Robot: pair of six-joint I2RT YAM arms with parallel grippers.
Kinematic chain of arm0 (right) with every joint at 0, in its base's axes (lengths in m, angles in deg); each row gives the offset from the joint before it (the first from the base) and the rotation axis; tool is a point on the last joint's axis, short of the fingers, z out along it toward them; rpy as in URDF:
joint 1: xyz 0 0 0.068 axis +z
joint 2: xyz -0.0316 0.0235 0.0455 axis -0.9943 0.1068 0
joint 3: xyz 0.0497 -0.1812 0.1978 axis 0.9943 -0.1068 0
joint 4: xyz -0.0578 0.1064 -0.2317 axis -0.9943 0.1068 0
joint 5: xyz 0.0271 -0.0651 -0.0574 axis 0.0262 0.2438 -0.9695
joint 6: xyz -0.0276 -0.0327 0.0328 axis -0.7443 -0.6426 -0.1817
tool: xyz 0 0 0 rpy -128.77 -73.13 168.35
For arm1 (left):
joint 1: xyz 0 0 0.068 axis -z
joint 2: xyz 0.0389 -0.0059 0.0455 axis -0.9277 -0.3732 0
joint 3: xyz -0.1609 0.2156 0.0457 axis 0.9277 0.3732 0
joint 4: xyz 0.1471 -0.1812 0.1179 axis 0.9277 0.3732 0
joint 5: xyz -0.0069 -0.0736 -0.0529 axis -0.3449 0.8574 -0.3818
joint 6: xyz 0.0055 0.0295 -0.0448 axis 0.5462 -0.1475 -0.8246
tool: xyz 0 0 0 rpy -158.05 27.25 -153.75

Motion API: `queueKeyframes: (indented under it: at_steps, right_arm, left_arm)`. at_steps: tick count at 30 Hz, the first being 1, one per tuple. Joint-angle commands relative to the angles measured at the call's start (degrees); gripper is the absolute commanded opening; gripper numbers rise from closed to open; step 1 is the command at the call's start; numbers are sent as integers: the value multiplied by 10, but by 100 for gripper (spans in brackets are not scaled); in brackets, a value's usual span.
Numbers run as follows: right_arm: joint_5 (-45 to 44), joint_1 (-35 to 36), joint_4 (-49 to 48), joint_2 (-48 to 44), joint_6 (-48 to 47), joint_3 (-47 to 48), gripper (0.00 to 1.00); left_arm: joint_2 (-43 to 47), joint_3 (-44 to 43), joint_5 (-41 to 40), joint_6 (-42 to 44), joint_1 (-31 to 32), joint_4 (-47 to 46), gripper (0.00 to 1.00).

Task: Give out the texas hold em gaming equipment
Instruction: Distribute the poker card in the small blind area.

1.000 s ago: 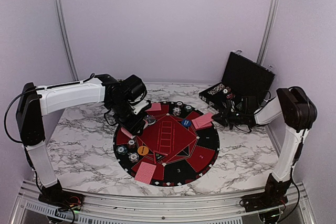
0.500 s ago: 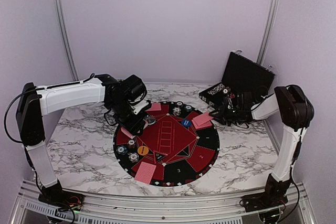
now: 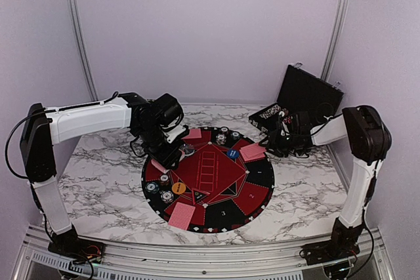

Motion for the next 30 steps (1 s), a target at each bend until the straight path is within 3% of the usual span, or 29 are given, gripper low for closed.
queueKeyframes:
  at_steps: [1,8,15,21,30]
  right_arm:
    - [-49,9,48,-24,-31,22,50]
    - [-81,17,83,-50,-52,28,64]
    - [-75,23,97,-110,-54,4,69]
    - [23,65,34,-144,-10,-14,71]
    - [143,191,-118,-82,122,9,70]
  left_arm:
    - [6,-3,-1,2,-4,2,29]
    - [3,-7,2,4,-4,2,29]
    - [4,-11,3,5,-4,3,29]
    - [4,-11,17,4,-3,4,29]
    - [-2,-18,25,3,4,4,29]
